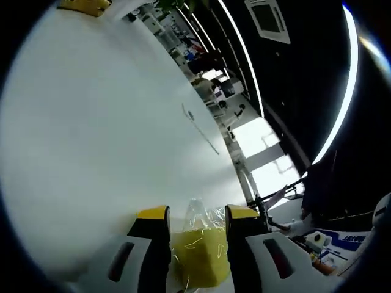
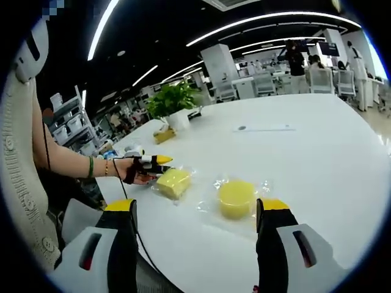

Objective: Compare the silicone blocks by pressing each to a similar depth, holding the contact briefly, and releasing to observe deformation and rebound differences across the visible hardness samples.

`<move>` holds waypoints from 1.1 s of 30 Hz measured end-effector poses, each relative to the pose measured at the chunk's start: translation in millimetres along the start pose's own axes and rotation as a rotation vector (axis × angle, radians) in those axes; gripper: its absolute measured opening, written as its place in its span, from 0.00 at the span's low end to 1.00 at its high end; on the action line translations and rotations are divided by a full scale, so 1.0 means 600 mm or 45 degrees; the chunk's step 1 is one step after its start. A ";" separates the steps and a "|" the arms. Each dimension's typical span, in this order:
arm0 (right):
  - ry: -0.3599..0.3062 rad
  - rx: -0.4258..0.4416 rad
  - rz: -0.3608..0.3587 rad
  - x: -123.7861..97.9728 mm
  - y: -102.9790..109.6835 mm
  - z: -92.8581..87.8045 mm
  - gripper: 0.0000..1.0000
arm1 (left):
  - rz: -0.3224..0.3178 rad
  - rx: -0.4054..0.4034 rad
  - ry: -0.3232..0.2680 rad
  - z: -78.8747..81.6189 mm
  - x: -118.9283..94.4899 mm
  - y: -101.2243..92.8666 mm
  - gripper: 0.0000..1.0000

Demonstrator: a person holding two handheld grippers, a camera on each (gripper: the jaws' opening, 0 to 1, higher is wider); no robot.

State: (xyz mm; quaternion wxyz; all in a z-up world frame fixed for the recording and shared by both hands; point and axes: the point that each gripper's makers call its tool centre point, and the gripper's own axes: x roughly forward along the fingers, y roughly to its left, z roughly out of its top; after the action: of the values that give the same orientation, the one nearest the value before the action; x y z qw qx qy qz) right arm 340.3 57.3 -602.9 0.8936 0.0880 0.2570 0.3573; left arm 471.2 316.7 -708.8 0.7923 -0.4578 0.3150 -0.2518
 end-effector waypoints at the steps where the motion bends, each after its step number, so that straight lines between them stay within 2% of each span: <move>1: 0.000 0.001 0.001 0.001 0.000 0.000 0.74 | -0.008 -0.015 0.010 -0.003 0.001 0.000 0.28; 7: 0.013 0.001 0.002 0.005 -0.003 -0.002 0.73 | -0.004 -0.037 0.041 -0.011 0.004 0.012 0.13; 9: 0.023 -0.003 0.003 0.006 -0.003 -0.006 0.73 | -0.030 -0.058 0.030 -0.008 0.005 0.009 0.09; 16: 0.034 0.000 0.007 0.008 -0.003 -0.010 0.73 | -0.050 -0.017 0.036 -0.008 0.006 0.005 0.02; 21: 0.032 -0.002 0.010 0.009 -0.003 -0.009 0.72 | -0.035 0.002 0.060 -0.011 0.004 0.002 0.00; 26: 0.029 -0.002 0.017 0.010 -0.002 -0.008 0.72 | -0.028 0.099 0.067 -0.011 0.002 -0.012 0.00; 28: 0.025 -0.004 0.024 0.011 0.000 -0.007 0.71 | -0.010 0.178 0.073 -0.010 0.002 -0.015 0.00; 33: 0.005 -0.023 0.040 0.010 0.006 0.000 0.70 | 0.042 0.298 0.077 -0.008 -0.004 -0.026 0.00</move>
State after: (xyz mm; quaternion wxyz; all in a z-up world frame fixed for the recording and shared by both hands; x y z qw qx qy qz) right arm 341.9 64.2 -604.1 0.8882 0.0831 0.2540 0.3737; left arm 464.7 308.4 -695.9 0.8345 -0.3491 0.3148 -0.2877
